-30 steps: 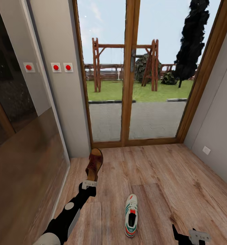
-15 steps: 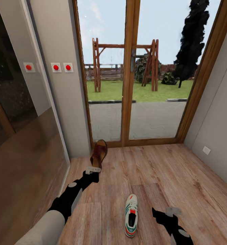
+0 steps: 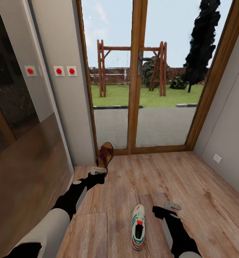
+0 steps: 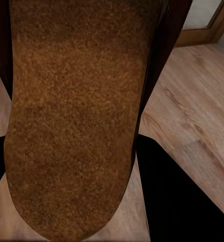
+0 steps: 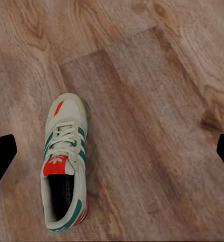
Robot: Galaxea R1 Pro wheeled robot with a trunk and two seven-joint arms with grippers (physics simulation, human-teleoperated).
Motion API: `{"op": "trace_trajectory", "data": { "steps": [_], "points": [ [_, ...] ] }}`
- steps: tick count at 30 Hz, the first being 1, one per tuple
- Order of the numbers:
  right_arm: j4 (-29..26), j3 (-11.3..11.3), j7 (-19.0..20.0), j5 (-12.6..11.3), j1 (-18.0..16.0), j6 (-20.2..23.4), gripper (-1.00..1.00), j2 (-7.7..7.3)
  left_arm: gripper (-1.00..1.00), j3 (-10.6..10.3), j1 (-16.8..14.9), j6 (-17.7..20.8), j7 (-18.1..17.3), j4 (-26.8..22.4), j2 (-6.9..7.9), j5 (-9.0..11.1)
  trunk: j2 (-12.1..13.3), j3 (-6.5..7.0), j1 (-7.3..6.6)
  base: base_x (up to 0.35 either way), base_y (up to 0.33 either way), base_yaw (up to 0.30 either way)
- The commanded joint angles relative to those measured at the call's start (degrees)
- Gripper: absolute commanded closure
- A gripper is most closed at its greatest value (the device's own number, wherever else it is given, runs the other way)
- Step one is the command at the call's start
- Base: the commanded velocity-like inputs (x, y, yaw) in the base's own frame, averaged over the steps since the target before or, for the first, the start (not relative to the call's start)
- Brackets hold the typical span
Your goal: Pick up the two gym shoes and the two sandals from the corridor floor and place them onto the hallstand (shoe rack) in the corridor, making sure they are on the rack and not on the floor. Arrange them so the two gym shoes are next to each other and the two sandals are next to each other.
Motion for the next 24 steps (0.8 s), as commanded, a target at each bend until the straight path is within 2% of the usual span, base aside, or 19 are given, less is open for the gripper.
{"op": "trace_trajectory", "data": {
  "steps": [1,12,24],
  "points": [
    [0.7,-0.2,-0.2,0.6,-0.1,0.3,-1.0,0.07,1.0,0.5,0.0,0.3,-0.6,-0.1,-0.03,-0.7,0.0,-0.06,-0.01,0.0,0.0,0.0],
    [6.7,-0.2,-0.7,0.6,-0.3,-5.3,-1.0,0.07,1.0,0.6,0.4,0.2,-0.7,-0.2,0.07,-0.7,0.0,-0.06,-0.01,0.0,0.0,0.0],
    [9.7,-0.2,-0.5,0.7,-0.3,-8.3,-1.0,0.07,1.0,0.5,0.4,0.2,-0.6,-0.1,-0.07,-0.7,0.0,-0.06,-0.01,0.057,0.0,0.0]
  ]
}}
